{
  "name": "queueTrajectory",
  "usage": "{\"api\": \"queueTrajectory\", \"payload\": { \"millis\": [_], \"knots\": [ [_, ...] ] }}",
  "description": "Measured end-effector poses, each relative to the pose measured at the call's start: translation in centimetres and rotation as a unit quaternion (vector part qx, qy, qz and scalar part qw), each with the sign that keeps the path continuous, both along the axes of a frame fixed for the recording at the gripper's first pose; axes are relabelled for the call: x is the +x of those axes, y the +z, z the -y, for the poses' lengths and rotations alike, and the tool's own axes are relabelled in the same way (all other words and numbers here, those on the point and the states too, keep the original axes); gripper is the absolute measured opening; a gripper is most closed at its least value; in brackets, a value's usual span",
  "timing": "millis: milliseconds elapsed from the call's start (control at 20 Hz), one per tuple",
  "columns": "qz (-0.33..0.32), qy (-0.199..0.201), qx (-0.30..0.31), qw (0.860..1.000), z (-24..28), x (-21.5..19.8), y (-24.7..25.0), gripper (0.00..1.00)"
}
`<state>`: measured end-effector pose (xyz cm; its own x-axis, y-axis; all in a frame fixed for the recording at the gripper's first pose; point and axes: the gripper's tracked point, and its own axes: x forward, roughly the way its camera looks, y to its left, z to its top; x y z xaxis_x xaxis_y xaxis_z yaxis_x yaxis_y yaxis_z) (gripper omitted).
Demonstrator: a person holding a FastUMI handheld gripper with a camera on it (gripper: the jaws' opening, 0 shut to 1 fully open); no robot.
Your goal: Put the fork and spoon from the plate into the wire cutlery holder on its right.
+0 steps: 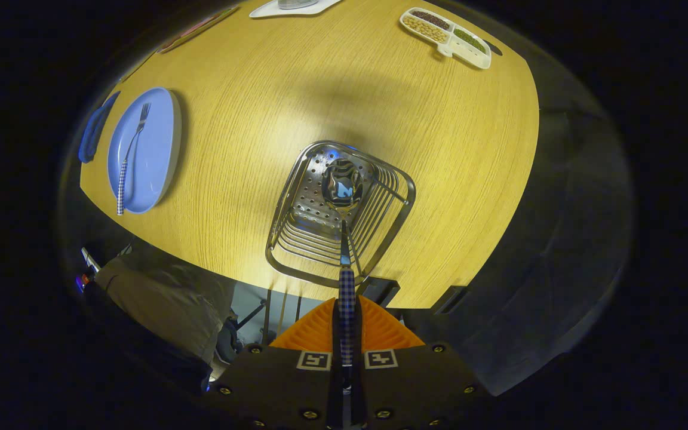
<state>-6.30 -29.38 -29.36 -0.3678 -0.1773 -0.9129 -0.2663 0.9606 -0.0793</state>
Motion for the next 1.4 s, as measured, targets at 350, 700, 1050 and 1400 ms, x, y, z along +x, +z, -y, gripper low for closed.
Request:
{"api": "queueTrajectory", "payload": {
  "millis": [350, 700, 1050, 1400],
  "knots": [
    [0.016, -0.022, 0.011, 1.0, -0.5, 0.8, 1.0, 0.13],
    [0.066, -0.044, 0.015, 0.997, -0.7, 0.9, 4.7, 0.2],
    [0.121, -0.035, 0.044, 0.991, -5.1, 0.4, 7.9, 0.29],
    [0.138, 0.011, 0.094, 0.986, -13.6, 0.3, 7.8, 0.3]
  ]
}}
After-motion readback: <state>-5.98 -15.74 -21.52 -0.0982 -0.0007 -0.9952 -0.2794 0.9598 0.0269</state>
